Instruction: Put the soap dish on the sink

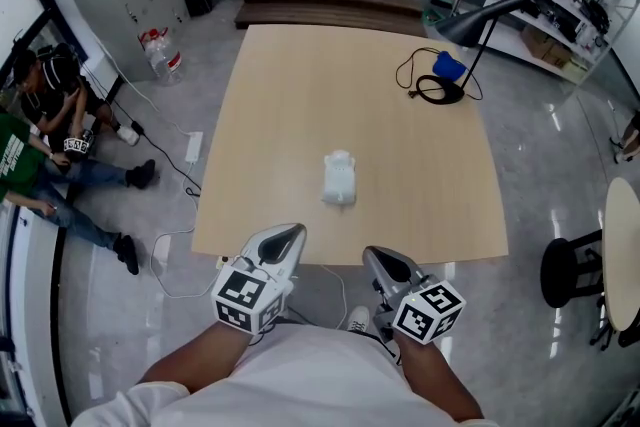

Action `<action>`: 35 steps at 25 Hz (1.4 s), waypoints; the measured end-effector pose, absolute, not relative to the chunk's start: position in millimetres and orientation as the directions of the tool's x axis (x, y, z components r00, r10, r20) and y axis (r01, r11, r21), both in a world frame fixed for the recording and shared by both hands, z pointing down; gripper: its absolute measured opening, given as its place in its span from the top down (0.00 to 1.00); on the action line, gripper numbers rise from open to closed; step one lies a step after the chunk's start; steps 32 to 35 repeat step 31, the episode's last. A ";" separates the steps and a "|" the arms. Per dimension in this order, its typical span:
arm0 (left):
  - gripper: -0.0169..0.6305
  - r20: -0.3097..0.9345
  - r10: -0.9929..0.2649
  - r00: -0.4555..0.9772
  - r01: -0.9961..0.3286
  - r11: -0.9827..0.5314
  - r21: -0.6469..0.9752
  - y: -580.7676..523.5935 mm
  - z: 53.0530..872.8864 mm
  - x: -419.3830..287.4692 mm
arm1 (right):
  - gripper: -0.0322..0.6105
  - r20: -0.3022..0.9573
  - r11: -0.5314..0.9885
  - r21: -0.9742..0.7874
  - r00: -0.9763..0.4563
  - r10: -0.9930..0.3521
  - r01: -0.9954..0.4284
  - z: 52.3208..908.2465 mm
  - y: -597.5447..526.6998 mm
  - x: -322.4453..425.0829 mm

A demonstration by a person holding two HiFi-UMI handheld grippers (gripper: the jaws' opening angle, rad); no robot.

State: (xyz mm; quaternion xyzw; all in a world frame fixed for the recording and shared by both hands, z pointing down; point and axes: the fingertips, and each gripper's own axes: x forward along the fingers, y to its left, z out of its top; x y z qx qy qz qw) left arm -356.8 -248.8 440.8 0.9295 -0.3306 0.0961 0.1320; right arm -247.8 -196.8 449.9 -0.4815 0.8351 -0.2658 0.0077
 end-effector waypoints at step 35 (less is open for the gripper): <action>0.96 0.262 -0.600 0.756 -0.646 -0.747 0.156 -240.4 441.3 -351.6 | 0.95 0.243 0.415 -0.441 -0.551 -0.798 -0.796 456.1 -191.6 -245.9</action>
